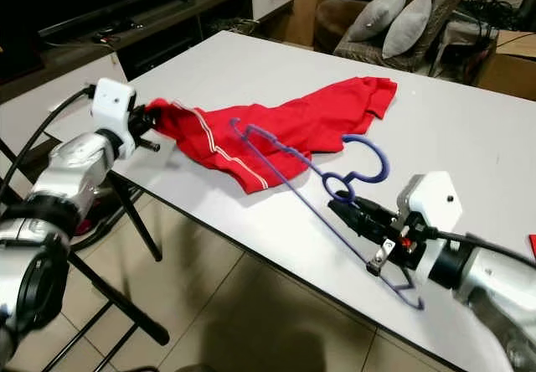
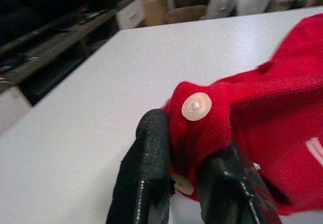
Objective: Hang hanger
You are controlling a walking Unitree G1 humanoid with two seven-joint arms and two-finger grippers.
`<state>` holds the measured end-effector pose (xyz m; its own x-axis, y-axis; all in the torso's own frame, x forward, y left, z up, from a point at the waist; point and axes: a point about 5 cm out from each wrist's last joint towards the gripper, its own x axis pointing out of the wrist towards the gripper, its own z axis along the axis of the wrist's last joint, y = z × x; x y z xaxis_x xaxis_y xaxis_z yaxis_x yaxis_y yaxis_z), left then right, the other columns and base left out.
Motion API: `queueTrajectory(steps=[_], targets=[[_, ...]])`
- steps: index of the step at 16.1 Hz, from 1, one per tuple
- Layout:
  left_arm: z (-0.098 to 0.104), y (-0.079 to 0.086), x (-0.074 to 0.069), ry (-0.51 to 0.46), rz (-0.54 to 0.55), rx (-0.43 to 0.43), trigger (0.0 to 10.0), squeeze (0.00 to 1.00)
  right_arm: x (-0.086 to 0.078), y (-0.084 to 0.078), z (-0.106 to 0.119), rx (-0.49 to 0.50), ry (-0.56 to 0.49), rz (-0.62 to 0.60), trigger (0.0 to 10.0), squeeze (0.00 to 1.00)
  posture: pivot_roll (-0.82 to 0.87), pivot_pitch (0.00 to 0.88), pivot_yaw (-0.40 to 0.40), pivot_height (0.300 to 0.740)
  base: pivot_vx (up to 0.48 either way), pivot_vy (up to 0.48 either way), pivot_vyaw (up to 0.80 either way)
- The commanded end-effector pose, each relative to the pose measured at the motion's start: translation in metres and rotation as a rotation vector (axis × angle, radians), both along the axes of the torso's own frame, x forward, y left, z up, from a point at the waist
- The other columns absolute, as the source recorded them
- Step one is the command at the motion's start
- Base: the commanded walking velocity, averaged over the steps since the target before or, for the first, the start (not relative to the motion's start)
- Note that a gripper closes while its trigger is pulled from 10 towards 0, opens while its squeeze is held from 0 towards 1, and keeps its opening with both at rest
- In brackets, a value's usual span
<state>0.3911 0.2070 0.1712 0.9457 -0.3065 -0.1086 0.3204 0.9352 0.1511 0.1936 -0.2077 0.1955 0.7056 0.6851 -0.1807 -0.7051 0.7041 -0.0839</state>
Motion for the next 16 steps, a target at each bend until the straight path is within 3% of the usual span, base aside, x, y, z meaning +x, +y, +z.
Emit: queueTrajectory(steps=[1,3,4,5,7,8,9,10,11,12,13,14,16], targets=[[0.010,0.008,-0.002,-0.014,-0.051,-0.031,10.0,1.00,-0.006,0.006,0.002,0.020,0.015,0.021,10.0,0.00,-0.01,0.000,0.111,0.740,0.000,0.000,0.00],[0.016,0.024,-0.015,-0.006,-0.140,-0.007,10.0,1.00,-0.009,0.006,0.000,0.057,0.043,-0.030,10.0,0.00,-0.01,0.000,0.113,0.740,0.000,0.000,0.00],[0.020,0.030,-0.024,0.010,-0.220,-0.042,10.0,0.00,-0.008,0.006,0.000,0.068,0.036,-0.070,10.0,0.00,0.00,0.000,0.112,0.740,0.000,0.000,0.00],[0.021,0.036,-0.037,0.054,-0.310,-0.069,10.0,0.00,-0.006,0.007,-0.002,0.089,0.035,-0.115,10.0,0.00,0.00,0.000,0.107,0.740,0.000,0.000,0.00],[0.022,0.029,-0.063,0.146,-0.483,-0.094,10.0,0.00,0.001,0.010,-0.007,0.088,0.041,-0.216,10.0,0.00,0.01,0.000,0.100,0.740,0.000,0.000,0.00],[0.033,0.013,-0.077,0.103,-0.559,-0.070,10.0,0.00,0.010,0.008,-0.008,0.073,0.031,-0.320,10.0,0.00,0.01,0.000,0.094,0.740,0.000,0.000,0.00],[0.035,0.011,-0.079,0.094,-0.564,-0.069,10.0,0.00,0.011,0.007,-0.008,0.071,0.029,-0.335,10.0,0.00,0.01,0.000,0.094,0.740,0.000,0.000,0.00],[0.052,0.002,-0.072,-0.059,-0.442,-0.092,10.0,0.00,0.016,0.007,-0.005,0.077,-0.014,-0.433,10.0,0.00,0.01,0.000,0.082,0.740,0.000,0.000,0.00],[0.063,-0.007,-0.067,-0.112,-0.335,-0.205,10.0,0.00,0.021,0.008,-0.004,0.087,-0.031,-0.531,10.0,0.00,0.01,0.000,0.072,0.740,0.000,0.000,0.00],[0.064,-0.020,-0.067,-0.135,-0.281,-0.229,10.0,0.00,0.023,0.011,-0.004,0.134,-0.043,-0.613,10.0,0.00,0.01,0.000,0.065,0.740,0.000,0.000,0.00],[0.053,-0.041,-0.073,-0.147,-0.239,-0.215,10.0,0.00,0.025,0.016,-0.006,0.163,-0.055,-0.688,10.0,0.00,0.00,0.000,0.063,0.740,0.000,0.000,0.00],[0.039,-0.053,-0.075,-0.132,-0.204,-0.181,10.0,0.00,0.027,0.019,-0.010,0.153,-0.051,-0.725,10.0,0.00,0.00,0.000,0.066,0.740,0.000,0.000,0.00],[0.010,-0.076,-0.082,-0.102,-0.155,-0.126,10.0,0.00,0.029,0.020,-0.015,0.023,-0.111,-0.797,10.0,0.00,-0.02,0.000,0.071,0.740,0.000,0.000,0.00]])
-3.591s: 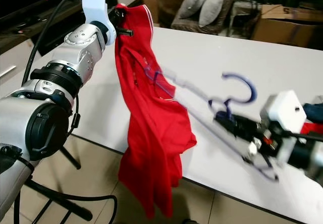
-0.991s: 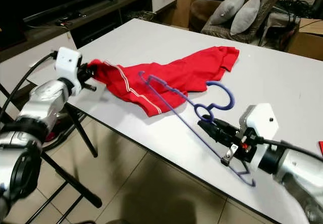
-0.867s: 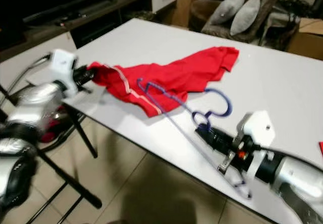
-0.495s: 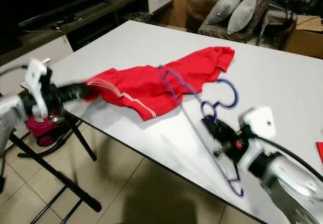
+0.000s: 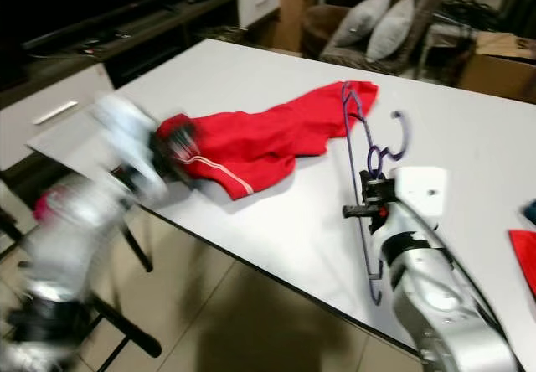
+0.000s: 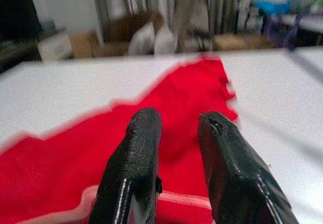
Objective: Hang hanger
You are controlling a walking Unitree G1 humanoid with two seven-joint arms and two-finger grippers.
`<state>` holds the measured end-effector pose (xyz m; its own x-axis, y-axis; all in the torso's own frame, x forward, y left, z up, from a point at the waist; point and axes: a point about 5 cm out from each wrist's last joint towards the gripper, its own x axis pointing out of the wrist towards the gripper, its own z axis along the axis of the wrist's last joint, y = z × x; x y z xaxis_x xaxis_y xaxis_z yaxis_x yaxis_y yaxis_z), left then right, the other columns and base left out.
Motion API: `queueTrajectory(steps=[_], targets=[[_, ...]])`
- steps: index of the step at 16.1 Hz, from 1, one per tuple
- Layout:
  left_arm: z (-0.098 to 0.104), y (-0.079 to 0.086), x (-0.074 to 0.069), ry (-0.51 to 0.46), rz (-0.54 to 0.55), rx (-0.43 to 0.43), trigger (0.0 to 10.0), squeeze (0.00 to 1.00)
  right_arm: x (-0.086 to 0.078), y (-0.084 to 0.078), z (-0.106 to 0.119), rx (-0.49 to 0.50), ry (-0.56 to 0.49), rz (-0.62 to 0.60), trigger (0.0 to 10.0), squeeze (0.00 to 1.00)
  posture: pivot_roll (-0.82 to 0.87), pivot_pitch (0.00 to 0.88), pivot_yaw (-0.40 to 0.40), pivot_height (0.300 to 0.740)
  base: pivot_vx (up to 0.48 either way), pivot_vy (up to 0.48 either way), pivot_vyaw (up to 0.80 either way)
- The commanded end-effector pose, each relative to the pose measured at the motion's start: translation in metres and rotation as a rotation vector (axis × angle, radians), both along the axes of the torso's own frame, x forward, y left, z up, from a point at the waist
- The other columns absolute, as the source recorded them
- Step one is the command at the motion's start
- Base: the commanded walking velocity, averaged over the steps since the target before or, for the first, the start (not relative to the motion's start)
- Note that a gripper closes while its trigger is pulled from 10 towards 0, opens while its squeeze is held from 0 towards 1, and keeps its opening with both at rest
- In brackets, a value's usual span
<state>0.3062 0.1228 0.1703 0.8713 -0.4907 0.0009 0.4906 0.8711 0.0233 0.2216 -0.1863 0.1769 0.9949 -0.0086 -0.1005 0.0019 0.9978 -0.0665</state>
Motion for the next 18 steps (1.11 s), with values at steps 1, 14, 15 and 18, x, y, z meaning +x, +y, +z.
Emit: queueTrajectory(steps=[1,14,15,18], targets=[[0.005,0.004,0.001,-0.038,0.059,0.024,10.0,0.00,0.001,0.001,0.003,0.005,-0.019,-0.019,10.0,0.00,-0.02,0.000,0.071,0.740,0.000,-0.386,0.00],[-0.002,0.001,-0.001,-0.032,0.165,-0.043,10.0,0.00,-0.003,0.020,0.009,0.021,-0.085,0.053,10.0,0.00,-0.05,0.000,0.043,0.740,0.000,-0.185,-0.36],[-0.003,0.002,-0.001,-0.028,0.170,-0.039,10.0,0.00,-0.003,0.022,0.008,0.023,-0.083,0.050,10.0,0.00,-0.05,0.000,0.042,0.740,0.000,0.480,-0.80],[-0.005,0.001,-0.002,-0.027,0.165,-0.039,10.0,0.00,-0.004,0.023,0.008,0.016,-0.077,0.038,10.0,0.00,-0.06,0.000,0.041,0.740,0.000,0.480,-0.80]])
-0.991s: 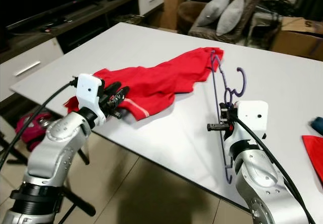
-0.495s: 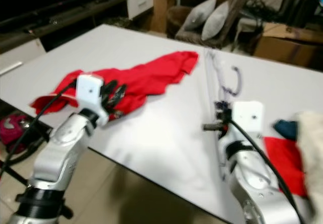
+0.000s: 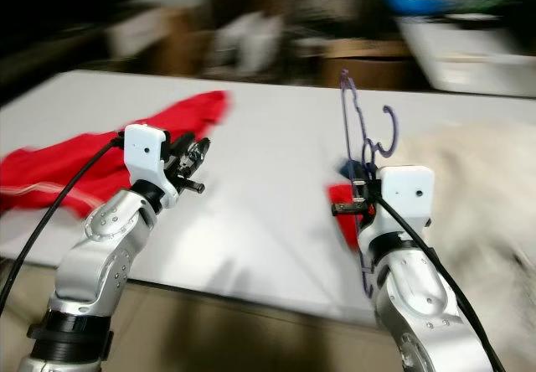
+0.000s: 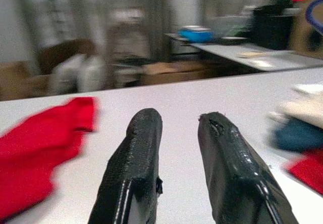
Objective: Hang hanger
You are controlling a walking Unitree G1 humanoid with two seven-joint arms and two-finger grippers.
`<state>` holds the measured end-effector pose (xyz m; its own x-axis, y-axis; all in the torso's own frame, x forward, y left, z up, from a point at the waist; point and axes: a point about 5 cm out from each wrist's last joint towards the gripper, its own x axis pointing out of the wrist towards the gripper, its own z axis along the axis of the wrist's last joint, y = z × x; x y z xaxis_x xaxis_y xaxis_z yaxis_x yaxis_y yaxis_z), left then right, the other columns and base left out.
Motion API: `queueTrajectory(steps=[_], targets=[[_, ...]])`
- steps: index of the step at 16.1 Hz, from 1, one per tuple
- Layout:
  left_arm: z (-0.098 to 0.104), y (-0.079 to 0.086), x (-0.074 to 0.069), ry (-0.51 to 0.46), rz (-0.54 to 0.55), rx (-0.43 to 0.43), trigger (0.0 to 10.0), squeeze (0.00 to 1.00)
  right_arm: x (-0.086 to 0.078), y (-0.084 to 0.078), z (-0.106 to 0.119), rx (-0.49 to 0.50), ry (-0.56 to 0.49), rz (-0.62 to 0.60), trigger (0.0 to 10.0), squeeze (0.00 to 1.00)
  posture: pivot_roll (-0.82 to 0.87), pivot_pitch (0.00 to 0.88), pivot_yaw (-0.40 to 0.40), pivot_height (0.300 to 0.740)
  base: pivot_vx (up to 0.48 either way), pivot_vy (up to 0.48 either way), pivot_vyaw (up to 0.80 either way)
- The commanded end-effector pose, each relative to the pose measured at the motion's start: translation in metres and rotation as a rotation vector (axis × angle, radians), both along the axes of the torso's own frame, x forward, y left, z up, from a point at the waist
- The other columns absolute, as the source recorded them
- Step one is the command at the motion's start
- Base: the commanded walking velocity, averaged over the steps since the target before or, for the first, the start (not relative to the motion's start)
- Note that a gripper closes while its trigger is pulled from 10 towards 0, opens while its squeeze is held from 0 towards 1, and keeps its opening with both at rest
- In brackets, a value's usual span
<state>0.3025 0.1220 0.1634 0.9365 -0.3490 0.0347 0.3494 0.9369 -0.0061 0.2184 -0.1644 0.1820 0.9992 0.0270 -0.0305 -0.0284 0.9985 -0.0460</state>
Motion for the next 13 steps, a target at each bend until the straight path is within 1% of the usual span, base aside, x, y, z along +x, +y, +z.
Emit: queueTrajectory(steps=[1,2,3,5,8,9,11,12,13], targets=[[0.002,0.001,0.001,-0.018,0.009,0.023,10.0,0.00,-0.001,0.001,0.003,-0.007,-0.008,0.001,10.0,0.00,-0.06,0.000,0.041,0.740,0.000,0.000,-0.80],[0.002,-0.002,0.000,-0.038,0.007,0.083,10.0,0.00,-0.002,0.000,0.004,-0.013,-0.012,-0.003,10.0,0.00,-0.06,0.000,0.041,0.740,0.000,-0.368,-0.80],[0.001,-0.005,-0.001,-0.036,-0.004,0.074,10.0,0.00,-0.002,-0.001,0.006,-0.021,-0.022,0.000,10.0,0.00,-0.07,0.000,0.043,0.740,0.000,-0.480,-0.80],[0.000,-0.007,-0.002,-0.030,-0.006,0.061,10.0,0.00,-0.002,0.001,0.012,-0.034,-0.049,0.028,10.0,0.00,-0.07,0.000,0.044,0.740,0.000,-0.480,-0.80],[-0.001,-0.012,-0.006,-0.027,-0.017,0.050,10.0,0.00,-0.004,0.003,0.030,-0.043,-0.155,0.091,10.0,0.00,-0.08,0.000,0.044,0.740,0.000,-0.480,-0.80],[-0.002,-0.012,-0.006,-0.027,-0.015,0.047,10.0,0.00,-0.005,0.003,0.033,-0.041,-0.171,0.098,10.0,0.00,-0.08,0.000,0.045,0.740,0.000,-0.480,-0.80],[-0.002,-0.011,-0.007,-0.025,-0.009,0.045,10.0,0.00,-0.006,0.003,0.037,-0.047,-0.193,0.101,10.0,0.00,-0.09,0.000,0.045,0.740,0.000,-0.480,0.00],[-0.002,-0.012,-0.006,-0.024,-0.008,0.043,10.0,0.00,-0.006,0.001,0.034,-0.051,-0.180,0.085,10.0,0.00,-0.09,0.000,0.045,0.740,0.000,-0.480,0.00],[-0.003,-0.014,-0.006,-0.015,-0.012,0.037,10.0,0.00,-0.007,-0.002,0.026,-0.062,-0.127,0.066,10.0,0.00,-0.09,0.000,0.049,0.740,0.000,-0.480,0.00]])
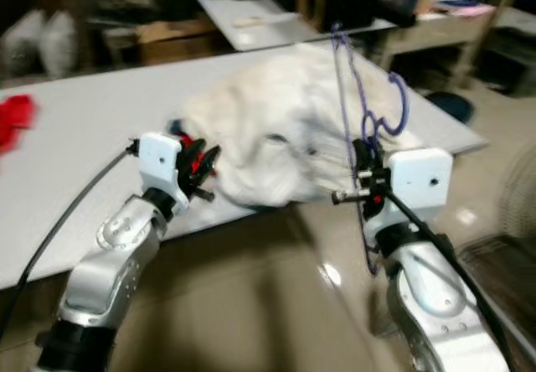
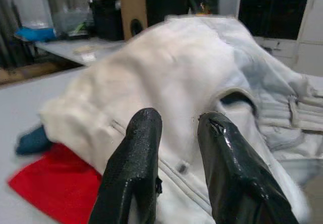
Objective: Hang hanger
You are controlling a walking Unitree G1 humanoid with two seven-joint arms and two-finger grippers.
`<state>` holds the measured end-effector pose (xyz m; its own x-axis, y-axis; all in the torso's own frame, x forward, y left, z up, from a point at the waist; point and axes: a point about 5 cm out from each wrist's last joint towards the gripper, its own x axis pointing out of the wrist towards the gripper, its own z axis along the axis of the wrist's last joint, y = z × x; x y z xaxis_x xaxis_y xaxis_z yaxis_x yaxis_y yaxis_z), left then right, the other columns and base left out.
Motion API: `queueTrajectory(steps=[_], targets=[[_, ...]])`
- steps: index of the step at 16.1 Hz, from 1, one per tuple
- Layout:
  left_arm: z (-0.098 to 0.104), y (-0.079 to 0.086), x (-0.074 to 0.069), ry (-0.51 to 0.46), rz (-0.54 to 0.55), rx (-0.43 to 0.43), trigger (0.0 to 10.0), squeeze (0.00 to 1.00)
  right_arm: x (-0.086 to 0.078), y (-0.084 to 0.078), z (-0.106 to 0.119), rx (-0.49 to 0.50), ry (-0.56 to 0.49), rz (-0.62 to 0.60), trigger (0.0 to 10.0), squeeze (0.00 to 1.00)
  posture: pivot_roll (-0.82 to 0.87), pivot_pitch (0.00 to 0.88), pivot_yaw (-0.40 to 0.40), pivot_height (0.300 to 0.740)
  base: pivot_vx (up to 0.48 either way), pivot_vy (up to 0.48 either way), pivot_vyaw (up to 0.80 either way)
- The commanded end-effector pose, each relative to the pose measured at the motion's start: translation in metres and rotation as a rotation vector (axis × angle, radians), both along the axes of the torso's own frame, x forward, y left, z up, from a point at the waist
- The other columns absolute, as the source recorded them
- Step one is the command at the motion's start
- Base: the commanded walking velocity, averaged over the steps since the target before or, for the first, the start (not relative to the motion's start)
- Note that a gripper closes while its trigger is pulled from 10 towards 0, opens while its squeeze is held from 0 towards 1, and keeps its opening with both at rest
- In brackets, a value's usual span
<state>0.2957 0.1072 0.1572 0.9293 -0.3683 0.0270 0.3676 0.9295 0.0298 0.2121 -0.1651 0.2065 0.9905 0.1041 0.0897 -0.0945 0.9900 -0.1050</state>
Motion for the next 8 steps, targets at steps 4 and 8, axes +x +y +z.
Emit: queueTrajectory(steps=[4,8], targets=[[-0.008,-0.008,0.004,0.040,-0.003,0.025,10.0,0.00,-0.003,-0.015,-0.028,-0.049,0.151,-0.017,10.0,0.00,-0.10,0.006,0.060,0.740,0.000,0.240,0.00],[-0.022,-0.011,0.009,0.123,0.003,-0.042,10.0,1.00,-0.008,-0.028,-0.056,-0.111,0.258,-0.085,10.0,0.00,-0.11,0.011,0.087,0.740,0.000,0.120,0.00]])
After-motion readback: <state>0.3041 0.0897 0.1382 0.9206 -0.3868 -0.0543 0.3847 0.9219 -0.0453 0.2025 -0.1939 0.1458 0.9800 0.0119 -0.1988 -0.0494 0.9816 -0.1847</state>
